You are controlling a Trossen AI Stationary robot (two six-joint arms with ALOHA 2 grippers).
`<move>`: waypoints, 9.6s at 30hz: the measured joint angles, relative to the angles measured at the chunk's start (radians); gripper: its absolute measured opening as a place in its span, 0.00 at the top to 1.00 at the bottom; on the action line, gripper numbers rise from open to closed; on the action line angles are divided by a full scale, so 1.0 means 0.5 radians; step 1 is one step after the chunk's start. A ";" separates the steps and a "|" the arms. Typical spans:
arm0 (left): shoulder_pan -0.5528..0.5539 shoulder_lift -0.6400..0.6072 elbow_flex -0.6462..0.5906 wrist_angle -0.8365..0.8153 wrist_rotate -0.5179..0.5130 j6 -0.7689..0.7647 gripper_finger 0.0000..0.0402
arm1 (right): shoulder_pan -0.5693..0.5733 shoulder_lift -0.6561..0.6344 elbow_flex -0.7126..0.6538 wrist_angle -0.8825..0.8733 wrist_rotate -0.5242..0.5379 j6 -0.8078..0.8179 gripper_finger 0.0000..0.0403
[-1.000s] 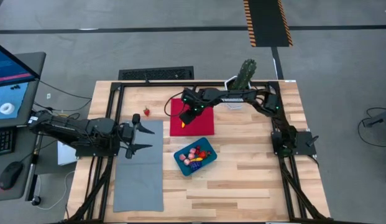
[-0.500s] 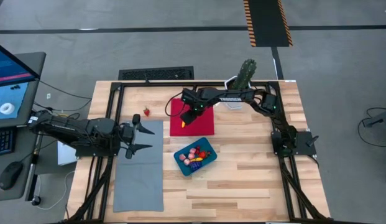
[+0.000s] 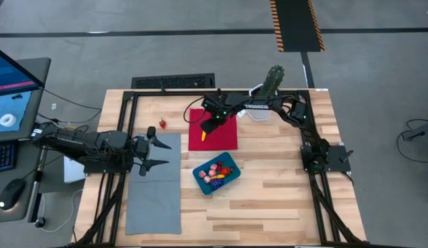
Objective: Pick and placing Produce into tupperware
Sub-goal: Put the cherry into the blue bin, then put the corn into the blue bin
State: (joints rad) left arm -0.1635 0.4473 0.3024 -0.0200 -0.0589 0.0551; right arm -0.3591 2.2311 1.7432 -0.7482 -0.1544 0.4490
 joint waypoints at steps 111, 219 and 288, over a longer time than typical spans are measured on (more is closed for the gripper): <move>-0.001 -0.693 0.004 -0.337 -0.175 -0.305 0.39 | 0.732 -0.862 -0.073 -0.058 0.350 -0.950 0.97; -0.002 -0.685 -0.382 -0.624 -1.241 -1.115 0.39 | 0.099 -0.096 0.165 -0.252 -0.588 1.137 0.50; -0.003 -0.684 -0.391 -0.636 -0.975 -1.128 0.39 | 0.107 0.356 0.257 0.088 -1.037 1.631 0.46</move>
State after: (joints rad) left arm -0.1650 0.1055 0.1070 -0.3382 -0.5467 -0.5091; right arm -0.3056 2.4088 1.8717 -0.7044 -0.6729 1.2646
